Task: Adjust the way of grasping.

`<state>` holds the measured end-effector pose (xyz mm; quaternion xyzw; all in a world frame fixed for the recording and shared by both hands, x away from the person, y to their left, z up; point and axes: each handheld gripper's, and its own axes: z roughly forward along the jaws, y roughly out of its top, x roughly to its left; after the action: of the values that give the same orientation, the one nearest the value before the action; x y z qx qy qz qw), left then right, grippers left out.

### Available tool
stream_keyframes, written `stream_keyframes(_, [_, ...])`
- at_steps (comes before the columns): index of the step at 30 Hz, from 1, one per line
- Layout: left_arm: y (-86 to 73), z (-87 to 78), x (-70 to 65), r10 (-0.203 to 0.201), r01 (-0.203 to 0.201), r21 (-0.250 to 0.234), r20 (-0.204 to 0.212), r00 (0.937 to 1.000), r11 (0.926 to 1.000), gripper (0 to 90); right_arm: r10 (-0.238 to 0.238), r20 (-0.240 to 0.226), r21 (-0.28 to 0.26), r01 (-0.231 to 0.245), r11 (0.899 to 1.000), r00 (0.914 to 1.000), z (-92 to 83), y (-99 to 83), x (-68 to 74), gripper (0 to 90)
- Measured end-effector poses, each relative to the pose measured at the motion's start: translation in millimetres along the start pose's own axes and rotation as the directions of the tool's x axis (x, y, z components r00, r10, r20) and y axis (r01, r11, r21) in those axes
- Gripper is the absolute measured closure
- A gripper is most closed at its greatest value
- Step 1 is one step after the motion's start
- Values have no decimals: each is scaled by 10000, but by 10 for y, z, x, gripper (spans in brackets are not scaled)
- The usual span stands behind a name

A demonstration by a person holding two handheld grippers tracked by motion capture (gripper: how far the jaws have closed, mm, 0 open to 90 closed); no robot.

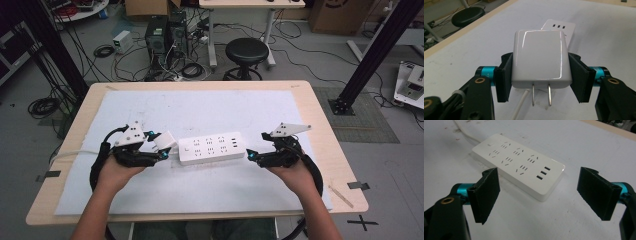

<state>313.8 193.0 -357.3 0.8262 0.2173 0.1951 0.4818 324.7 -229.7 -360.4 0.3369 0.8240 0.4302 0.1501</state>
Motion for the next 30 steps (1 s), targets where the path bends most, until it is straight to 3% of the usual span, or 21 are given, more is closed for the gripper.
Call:
stream_keyframes(7, [11,129,-247,803,-787,-248,725,9941,9966,425,303,-683,70,-299,9995,9972,1,-30,97,187])
stream_keyframes(8, [-2,165,-321,1227,-1215,-186,888,9885,9924,425,502,-1014,112,-493,9987,9936,26,-46,137,187])
stream_keyframes(10, [-10,182,-358,1352,-1337,-219,1000,9858,9908,425,713,-1324,195,-693,9974,9886,63,-63,178,187])
stream_keyframes(12, [-16,197,-393,1511,-1492,-255,1067,9827,9885,425,713,-1324,195,-693,9974,9886,63,-63,178,187])
stream_keyframes(13, [-19,233,-482,1995,-1966,-362,1162,9730,9798,425,1118,-1905,310,-1078,9937,9753,107,-89,238,187])
stream_keyframes(14, [-19,233,-482,1995,-1966,-362,1162,9730,9798,425,1118,-1905,310,-1078,9937,9753,107,-89,238,187])
stream_keyframes(15, [-15,248,-528,2275,-2241,-420,1164,9668,9737,425,1478,-2507,324,-1443,9890,9567,143,-107,272,187])
stream_keyframes(16, [-12,256,-550,2413,-2377,-438,1171,9634,9703,425,1478,-2507,324,-1443,9890,9567,143,-107,272,187])
stream_keyframes(17, [-11,264,-581,2542,-2503,-477,1187,9598,9670,425,1527,-2697,325,-1495,9882,9507,160,-113,280,187])
stream_keyframes(18, [-9,271,-609,2688,-2641,-541,1212,9555,9630,425,1674,-3100,327,-1655,9857,9359,208,-124,313,187])
stream_keyframes(19, [-7,276,-635,2889,-2836,-595,1199,9498,9571,425,1674,-3100,327,-1655,9857,9359,208,-124,313,187])
stream_keyframes(20, [-5,281,-664,3043,-2988,-623,1170,9454,9523,425,1868,-3378,346,-1861,9819,9225,241,-133,361,187])
stream_keyframes(21, [-5,291,-691,3255,-3195,-692,1100,9391,9451,425,1868,-3378,346,-1861,9819,9225,241,-133,361,187])
stream_keyframes(22, [-4,300,-715,3473,-3412,-718,1044,9319,9372,425,2047,-3784,319,-2083,9775,9027,276,-138,408,187])
stream_keyframes(23, [-4,310,-736,3676,-3610,-775,1022,9243,9293,425,2047,-3784,319,-2083,9775,9027,276,-138,408,187])
stream_keyframes(24, [-3,325,-759,3899,-3825,-863,982,9156,9199,425,2151,-3953,341,-2197,9750,8930,293,-136,434,187])
stream_keyframes(25, [-3,334,-775,4016,-3939,-907,933,9110,9147,425,2168,-4187,350,-2229,9742,8819,320,-135,453,187])
stream_keyframes(26, [-3,334,-775,4016,-3939,-907,933,9110,9147,425,2168,-4187,350,-2229,9742,8819,320,-135,453,187])
stream_keyframes(27, [10,379,-807,4265,-4185,-935,960,8994,9034,425,2349,-4587,371,-2456,9687,8570,377,-129,486,187])
stream_keyframes(28, [11,392,-816,4308,-4227,-972,888,8981,9011,425,2449,-4766,359,-2596,9650,8443,405,-126,492,187])
stream_keyframes(30, [18,413,-837,4502,-4420,-981,872,8887,8916,425,2599,-4980,403,-2773,9599,8273,438,-112,507,187])
